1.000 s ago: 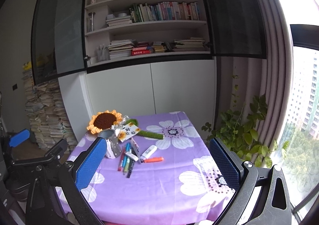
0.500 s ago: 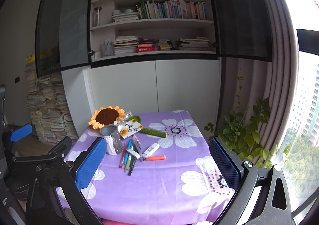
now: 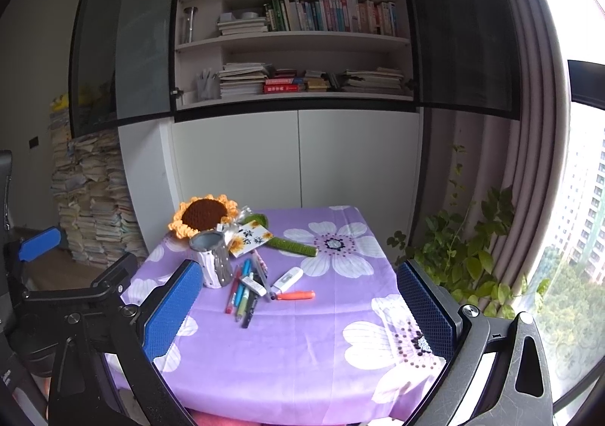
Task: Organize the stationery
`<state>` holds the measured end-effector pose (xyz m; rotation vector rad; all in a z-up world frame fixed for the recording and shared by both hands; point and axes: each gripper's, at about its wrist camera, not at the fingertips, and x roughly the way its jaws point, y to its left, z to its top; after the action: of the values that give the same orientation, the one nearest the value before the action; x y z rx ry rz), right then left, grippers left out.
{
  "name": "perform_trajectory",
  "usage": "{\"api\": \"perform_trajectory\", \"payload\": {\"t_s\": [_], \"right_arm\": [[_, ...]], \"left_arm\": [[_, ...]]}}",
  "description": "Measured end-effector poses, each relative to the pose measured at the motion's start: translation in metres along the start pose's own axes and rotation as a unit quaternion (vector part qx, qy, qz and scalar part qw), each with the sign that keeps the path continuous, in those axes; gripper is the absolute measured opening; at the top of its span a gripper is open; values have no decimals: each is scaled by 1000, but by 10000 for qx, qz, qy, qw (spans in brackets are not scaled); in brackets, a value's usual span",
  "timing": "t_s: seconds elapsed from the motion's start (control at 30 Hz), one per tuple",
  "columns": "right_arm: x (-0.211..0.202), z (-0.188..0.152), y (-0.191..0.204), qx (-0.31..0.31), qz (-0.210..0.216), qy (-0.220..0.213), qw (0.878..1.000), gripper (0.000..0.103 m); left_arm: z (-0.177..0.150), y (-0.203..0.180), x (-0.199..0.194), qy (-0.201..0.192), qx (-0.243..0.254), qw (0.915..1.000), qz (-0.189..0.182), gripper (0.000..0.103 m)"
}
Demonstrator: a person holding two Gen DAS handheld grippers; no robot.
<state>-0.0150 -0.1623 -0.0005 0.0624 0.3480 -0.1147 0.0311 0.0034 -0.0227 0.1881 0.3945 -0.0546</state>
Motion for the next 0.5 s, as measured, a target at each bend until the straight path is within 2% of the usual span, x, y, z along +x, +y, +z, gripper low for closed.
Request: {"api": "perform_trajectory", "payload": {"t_s": [0.5], "right_arm": [[7, -4, 5, -57, -5, 104, 9999, 102]], "left_arm": [[-3, 3, 3, 22, 10, 10000, 0, 102]]}}
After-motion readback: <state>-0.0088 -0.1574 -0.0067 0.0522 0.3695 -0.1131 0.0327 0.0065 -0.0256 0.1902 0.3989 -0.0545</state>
